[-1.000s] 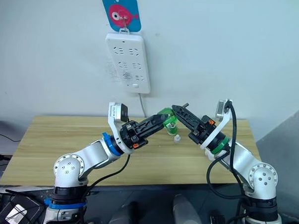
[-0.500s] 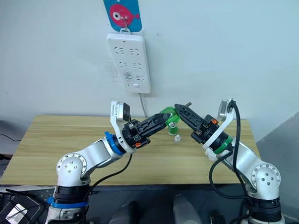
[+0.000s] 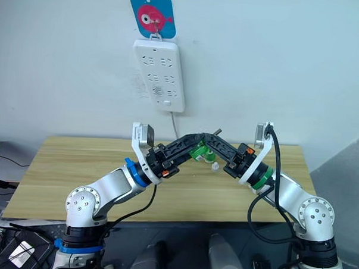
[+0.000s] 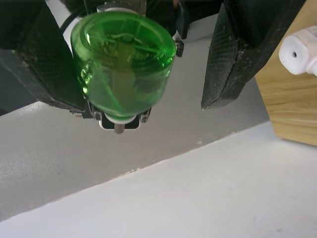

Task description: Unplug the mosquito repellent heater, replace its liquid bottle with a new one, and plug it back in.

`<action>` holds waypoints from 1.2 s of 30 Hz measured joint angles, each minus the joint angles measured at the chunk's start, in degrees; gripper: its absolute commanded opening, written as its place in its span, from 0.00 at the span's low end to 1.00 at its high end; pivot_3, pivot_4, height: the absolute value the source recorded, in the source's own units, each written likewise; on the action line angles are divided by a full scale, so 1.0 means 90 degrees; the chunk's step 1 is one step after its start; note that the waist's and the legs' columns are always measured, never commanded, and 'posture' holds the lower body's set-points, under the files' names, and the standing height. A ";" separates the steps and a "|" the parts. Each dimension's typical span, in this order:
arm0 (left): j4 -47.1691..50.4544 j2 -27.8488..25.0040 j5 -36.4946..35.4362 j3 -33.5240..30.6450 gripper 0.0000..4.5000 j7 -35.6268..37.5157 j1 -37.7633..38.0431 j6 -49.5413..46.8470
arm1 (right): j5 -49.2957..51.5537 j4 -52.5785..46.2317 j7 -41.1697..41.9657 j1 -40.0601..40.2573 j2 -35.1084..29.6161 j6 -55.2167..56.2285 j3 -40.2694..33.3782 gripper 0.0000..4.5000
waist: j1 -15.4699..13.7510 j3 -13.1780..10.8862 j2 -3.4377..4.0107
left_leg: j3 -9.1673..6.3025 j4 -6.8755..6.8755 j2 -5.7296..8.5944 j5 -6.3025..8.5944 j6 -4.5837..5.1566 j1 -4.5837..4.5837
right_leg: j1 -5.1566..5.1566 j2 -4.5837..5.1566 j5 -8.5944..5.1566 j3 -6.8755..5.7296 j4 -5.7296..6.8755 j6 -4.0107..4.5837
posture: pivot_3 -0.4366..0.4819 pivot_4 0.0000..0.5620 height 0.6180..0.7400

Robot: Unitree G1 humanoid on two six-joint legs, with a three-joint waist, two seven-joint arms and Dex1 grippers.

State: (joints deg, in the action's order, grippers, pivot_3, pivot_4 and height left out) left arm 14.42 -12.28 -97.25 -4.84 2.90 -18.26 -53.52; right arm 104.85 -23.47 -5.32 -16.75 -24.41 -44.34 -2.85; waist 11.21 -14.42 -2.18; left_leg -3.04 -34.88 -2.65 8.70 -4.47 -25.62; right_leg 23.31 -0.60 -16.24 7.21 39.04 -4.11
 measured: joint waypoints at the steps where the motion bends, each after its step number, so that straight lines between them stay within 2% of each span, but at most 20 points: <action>1: 0.0019 0.0002 -0.0082 0.0022 0.88 -0.0010 0.0032 0.0007 | -0.0012 -0.0002 0.0007 0.0000 0.0008 0.0004 0.0000 0.18 | -0.0001 0.0000 0.0000 | 0.0000 0.0000 0.0000 0.0000 0.0000 0.0000 | 0.0000 0.0000 0.0000 0.0000 0.0000 0.0000 | 0.20 0.35 1.00; 7: 0.0199 -0.0110 -0.0703 0.0085 0.88 -0.0119 0.0373 0.0050 | -0.0019 -0.0002 0.0008 0.0002 0.0068 0.0042 -0.0007 0.18 | 0.0002 0.0001 0.0002 | -0.0001 0.0000 -0.0002 0.0000 0.0000 0.0000 | 0.0001 0.0000 0.0000 -0.0001 0.0001 0.0000 | 0.20 0.35 1.00; 17: 0.0213 -0.0114 -0.0689 0.0232 0.88 0.0004 0.0409 0.0304 | 0.0037 -0.0002 -0.0018 0.0011 0.0095 0.0136 -0.0007 0.18 | -0.0010 0.0001 0.0002 | -0.0002 -0.0001 0.0001 0.0000 0.0000 -0.0002 | 0.0001 0.0000 0.0000 0.0001 0.0000 0.0000 | 0.20 0.36 1.00; 20: 0.0212 -0.0140 -0.0728 0.0254 0.76 0.0013 0.0388 0.0303 | 0.0045 -0.0002 -0.0022 0.0011 0.0095 0.0138 -0.0007 0.18 | -0.0009 0.0001 0.0002 | -0.0002 -0.0001 0.0001 0.0000 0.0000 -0.0002 | 0.0001 -0.0001 0.0000 0.0001 0.0000 0.0000 | 0.20 0.36 1.00; 23: 0.0192 -0.0175 -0.0779 0.0270 0.55 0.0020 0.0389 0.0302 | 0.0085 -0.0013 -0.0020 0.0010 0.0095 0.0141 -0.0007 0.18 | -0.0008 0.0001 0.0002 | -0.0002 -0.0001 0.0001 0.0000 0.0000 -0.0003 | 0.0001 -0.0001 0.0000 0.0001 -0.0001 0.0000 | 0.20 0.36 1.00; 24: 0.0192 -0.0174 -0.0799 0.0272 0.51 0.0031 0.0389 0.0303 | 0.0116 -0.0013 -0.0020 0.0010 0.0095 0.0145 -0.0007 0.18 | -0.0008 0.0001 0.0002 | -0.0002 -0.0001 0.0001 0.0000 0.0000 -0.0003 | 0.0001 -0.0001 0.0000 0.0002 -0.0001 0.0001 | 0.20 0.36 1.00; 30: 0.0193 -0.0244 -0.0812 0.0297 0.51 0.0106 0.0386 0.0296 | 0.0213 -0.0013 -0.0024 0.0019 0.0061 0.0133 -0.0002 0.18 | -0.0008 0.0001 0.0002 | -0.0002 -0.0001 0.0001 0.0000 0.0000 -0.0003 | 0.0001 -0.0001 0.0000 0.0002 -0.0001 0.0001 | 0.20 0.36 1.00; 36: 0.0193 -0.0386 -0.0655 0.0355 0.51 0.0290 0.0411 0.0273 | 0.0231 -0.0013 0.0003 0.0035 -0.0170 0.0099 -0.0043 0.65 | -0.0010 0.0001 0.0003 | -0.0001 -0.0001 0.0002 0.0000 0.0000 -0.0003 | 0.0001 -0.0001 0.0000 0.0002 -0.0002 0.0001 | 0.20 0.36 1.00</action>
State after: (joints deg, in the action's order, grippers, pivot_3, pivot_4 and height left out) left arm 16.16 -15.76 -103.14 -1.65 5.51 -14.57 -51.07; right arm 106.93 -23.59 -5.30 -16.43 -25.94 -43.45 -3.24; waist 11.12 -14.41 -2.16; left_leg -3.05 -34.89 -2.64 8.70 -4.47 -25.65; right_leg 23.32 -0.61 -16.24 7.23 39.02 -4.11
